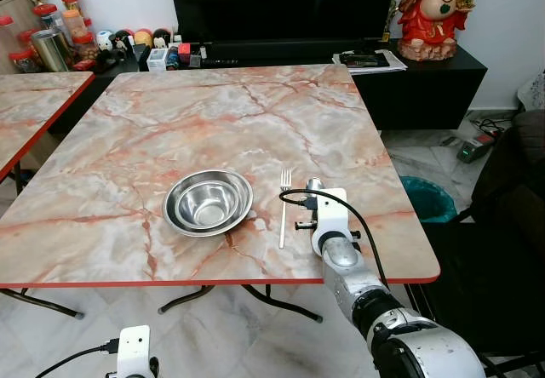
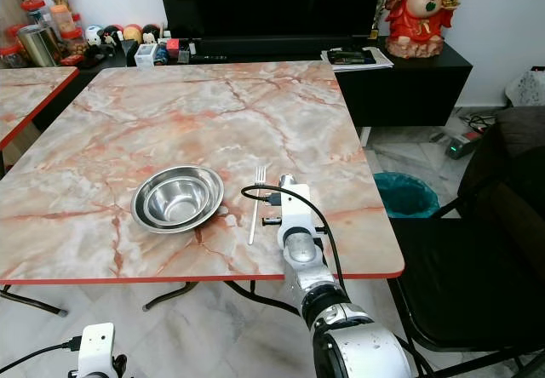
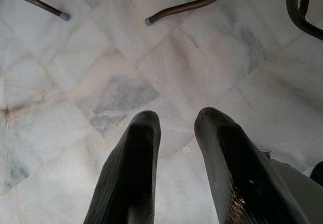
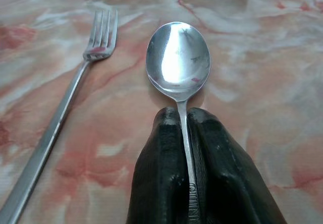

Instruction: Setting the table

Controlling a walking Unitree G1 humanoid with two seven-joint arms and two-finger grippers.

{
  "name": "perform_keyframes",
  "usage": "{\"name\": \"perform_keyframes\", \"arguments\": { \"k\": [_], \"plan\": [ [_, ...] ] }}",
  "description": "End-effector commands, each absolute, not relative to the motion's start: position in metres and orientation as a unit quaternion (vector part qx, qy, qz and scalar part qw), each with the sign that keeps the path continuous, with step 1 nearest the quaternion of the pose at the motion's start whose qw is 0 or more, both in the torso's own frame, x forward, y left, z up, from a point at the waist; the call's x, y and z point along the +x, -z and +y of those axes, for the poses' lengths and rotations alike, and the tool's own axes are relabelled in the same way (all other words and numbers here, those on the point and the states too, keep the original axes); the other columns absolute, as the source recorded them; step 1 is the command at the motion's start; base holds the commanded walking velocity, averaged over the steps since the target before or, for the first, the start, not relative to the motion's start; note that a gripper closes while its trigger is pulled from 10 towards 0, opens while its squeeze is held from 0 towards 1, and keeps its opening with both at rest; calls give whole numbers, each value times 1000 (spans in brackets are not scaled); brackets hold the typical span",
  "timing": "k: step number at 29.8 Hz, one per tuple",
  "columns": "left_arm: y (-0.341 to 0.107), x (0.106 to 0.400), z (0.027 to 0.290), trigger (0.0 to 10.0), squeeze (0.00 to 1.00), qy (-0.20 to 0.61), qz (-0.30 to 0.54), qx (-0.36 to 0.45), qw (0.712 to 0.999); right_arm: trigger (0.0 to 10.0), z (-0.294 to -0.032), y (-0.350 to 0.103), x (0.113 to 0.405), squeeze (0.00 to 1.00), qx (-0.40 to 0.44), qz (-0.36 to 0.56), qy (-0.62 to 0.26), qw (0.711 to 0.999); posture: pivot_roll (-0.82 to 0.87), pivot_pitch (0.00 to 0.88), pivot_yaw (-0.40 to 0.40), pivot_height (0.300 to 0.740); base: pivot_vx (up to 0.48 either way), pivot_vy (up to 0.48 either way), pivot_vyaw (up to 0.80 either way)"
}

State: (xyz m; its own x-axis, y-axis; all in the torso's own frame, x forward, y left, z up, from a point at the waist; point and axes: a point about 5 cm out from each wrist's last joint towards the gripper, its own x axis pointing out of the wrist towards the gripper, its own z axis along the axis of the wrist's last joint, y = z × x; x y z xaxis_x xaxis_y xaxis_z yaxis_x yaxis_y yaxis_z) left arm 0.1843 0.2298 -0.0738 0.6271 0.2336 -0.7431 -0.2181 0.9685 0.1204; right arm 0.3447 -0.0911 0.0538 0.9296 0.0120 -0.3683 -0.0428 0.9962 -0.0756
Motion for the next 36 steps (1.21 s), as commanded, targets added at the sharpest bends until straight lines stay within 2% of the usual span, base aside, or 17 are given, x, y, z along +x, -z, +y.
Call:
{"name": "perform_keyframes", "arguments": {
  "k": [1, 11, 12, 13, 14, 15, 18, 36],
  "plan": [
    [73, 186, 230, 10000, 0, -127, 412, 6, 902, 10000, -89, -57, 347, 0, -42, 183, -17, 982, 71, 0, 47, 740, 0, 0, 0],
    [73, 186, 229, 10000, 0, -124, 413, 7, 902, 10000, -92, -50, 342, 0, -44, 195, -16, 980, 72, 0, 48, 740, 0, 0, 0],
    [73, 186, 229, 10000, 0, -124, 414, 7, 902, 10000, -92, -50, 342, 533, -44, 195, -16, 980, 72, 0, 48, 740, 0, 0, 0],
    [73, 186, 229, 10000, 0, -124, 414, 7, 902, 10000, -92, -50, 342, 533, -44, 195, -16, 980, 72, 0, 48, 740, 0, 0, 0],
    [74, 186, 229, 10000, 0, -124, 414, 7, 902, 10000, -92, -50, 342, 882, -44, 195, -16, 980, 74, 0, 45, 740, 0, 0, 0],
    [74, 186, 229, 10000, 0, -124, 414, 7, 902, 10000, -93, -50, 342, 976, -43, 195, -16, 980, 74, 0, 45, 740, 0, 0, 0],
    [74, 186, 228, 10000, 0, -124, 414, 6, 902, 10000, -93, -49, 342, 1000, -44, 195, -15, 980, 76, 0, 43, 740, 0, 0, 0],
    [72, 189, 227, 10000, 0, -122, 412, 7, 903, 10000, -91, -52, 343, 1000, -35, 184, -20, 982, 74, 0, 45, 740, 0, 0, 0]
  ]
}}
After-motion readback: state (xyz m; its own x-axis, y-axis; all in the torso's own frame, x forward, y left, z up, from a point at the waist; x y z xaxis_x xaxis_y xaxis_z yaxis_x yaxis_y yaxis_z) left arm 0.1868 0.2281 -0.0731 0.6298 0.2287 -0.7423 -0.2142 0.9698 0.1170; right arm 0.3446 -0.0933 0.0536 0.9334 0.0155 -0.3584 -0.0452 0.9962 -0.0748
